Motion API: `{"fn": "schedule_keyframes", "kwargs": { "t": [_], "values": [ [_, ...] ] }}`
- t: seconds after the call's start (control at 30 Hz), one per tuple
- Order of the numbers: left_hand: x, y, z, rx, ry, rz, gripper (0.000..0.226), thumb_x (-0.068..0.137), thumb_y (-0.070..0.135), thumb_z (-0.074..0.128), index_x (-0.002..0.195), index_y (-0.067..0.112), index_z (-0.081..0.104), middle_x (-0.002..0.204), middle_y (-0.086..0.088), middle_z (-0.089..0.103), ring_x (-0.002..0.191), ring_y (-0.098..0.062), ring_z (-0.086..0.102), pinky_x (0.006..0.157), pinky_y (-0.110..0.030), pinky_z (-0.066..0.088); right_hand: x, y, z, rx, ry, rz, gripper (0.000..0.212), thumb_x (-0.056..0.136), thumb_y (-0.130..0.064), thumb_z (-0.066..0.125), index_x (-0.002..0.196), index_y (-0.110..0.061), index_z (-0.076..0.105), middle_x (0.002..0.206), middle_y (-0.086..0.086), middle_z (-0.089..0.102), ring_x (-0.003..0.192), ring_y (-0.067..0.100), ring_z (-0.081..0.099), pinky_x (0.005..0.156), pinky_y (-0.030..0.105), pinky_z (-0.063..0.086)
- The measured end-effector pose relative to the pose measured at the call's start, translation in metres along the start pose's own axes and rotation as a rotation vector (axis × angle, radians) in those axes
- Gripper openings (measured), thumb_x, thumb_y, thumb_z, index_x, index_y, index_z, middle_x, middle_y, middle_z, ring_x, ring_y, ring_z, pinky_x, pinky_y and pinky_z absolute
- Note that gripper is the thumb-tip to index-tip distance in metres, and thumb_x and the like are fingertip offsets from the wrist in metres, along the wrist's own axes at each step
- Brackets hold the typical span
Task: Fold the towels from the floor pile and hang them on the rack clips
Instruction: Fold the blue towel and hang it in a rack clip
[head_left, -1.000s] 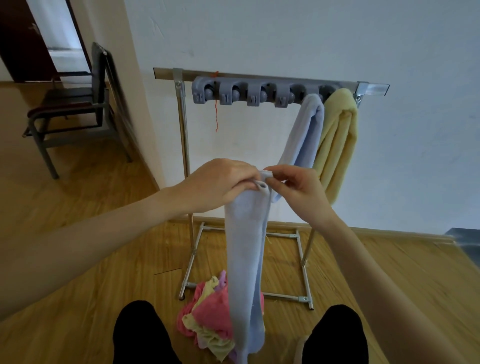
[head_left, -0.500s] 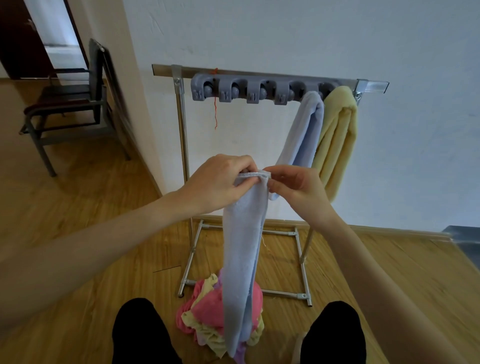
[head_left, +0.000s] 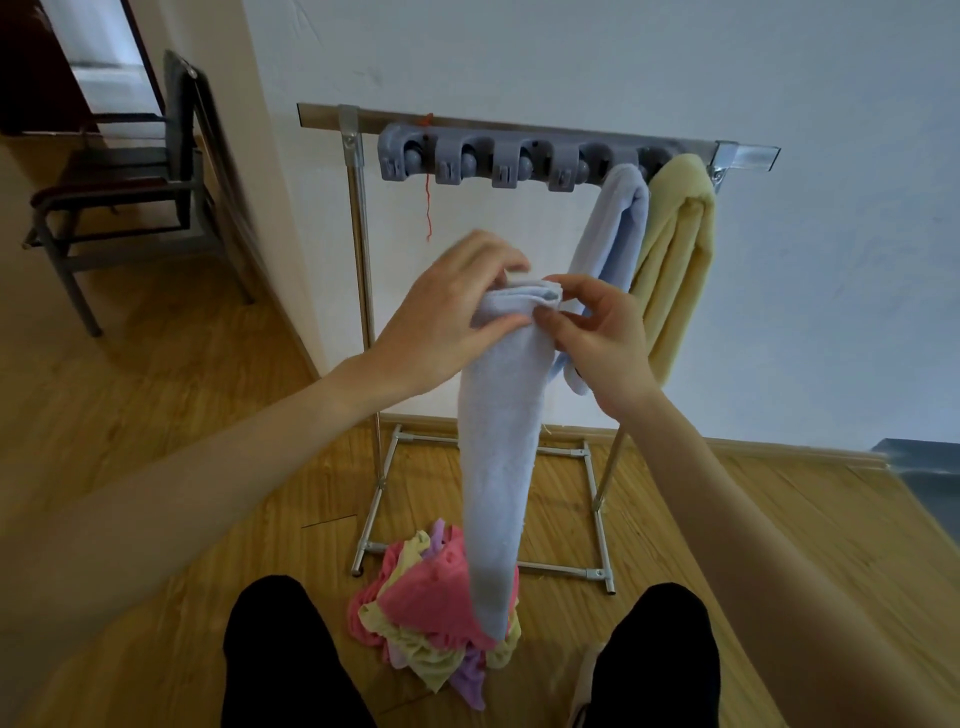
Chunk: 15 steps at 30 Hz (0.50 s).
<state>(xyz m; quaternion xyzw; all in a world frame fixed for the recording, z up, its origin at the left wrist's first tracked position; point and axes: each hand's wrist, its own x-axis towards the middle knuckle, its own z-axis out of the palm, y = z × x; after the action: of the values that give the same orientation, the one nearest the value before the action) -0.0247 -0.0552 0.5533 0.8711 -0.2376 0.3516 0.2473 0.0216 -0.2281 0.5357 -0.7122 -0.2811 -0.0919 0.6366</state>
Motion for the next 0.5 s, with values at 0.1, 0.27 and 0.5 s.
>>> {"fn": "schedule_keyframes", "kwargs": {
  "t": [0.1,0.27,0.5],
  "values": [
    [-0.036,-0.017,0.019,-0.131,0.085,-0.248,0.090,0.064,0.041,0.084,0.135,0.011,0.037,0.132,-0.006,0.041,0.116,-0.007,0.043,0.096,-0.011,0.038,0.001,0.003,0.004,-0.004,0.019,0.051,0.022,0.085,-0.002,0.065,0.106,-0.003,0.066,0.102,0.013,0.069,0.098,0.028,0.066,0.083,0.041,0.057],
    [-0.122,-0.043,0.074,-0.479,-0.255,-0.735,0.063,0.062,0.033,0.086,0.116,0.015,0.058,0.112,0.006,0.064,0.103,-0.007,0.061,0.093,-0.038,0.052,-0.004,0.003,0.011,0.048,0.055,0.134,0.022,0.084,-0.004,0.067,0.106,-0.001,0.066,0.102,0.016,0.068,0.090,0.027,0.067,0.077,0.042,0.059],
    [-0.179,-0.040,0.131,-0.679,-0.476,-1.027,0.029,0.081,0.025,0.074,0.106,0.015,0.063,0.093,0.003,0.068,0.086,-0.010,0.066,0.081,-0.028,0.055,0.000,-0.009,0.007,0.105,0.253,0.182,0.016,0.086,-0.007,0.065,0.101,-0.005,0.068,0.093,0.010,0.069,0.083,0.019,0.066,0.067,0.023,0.054]
  ]
}}
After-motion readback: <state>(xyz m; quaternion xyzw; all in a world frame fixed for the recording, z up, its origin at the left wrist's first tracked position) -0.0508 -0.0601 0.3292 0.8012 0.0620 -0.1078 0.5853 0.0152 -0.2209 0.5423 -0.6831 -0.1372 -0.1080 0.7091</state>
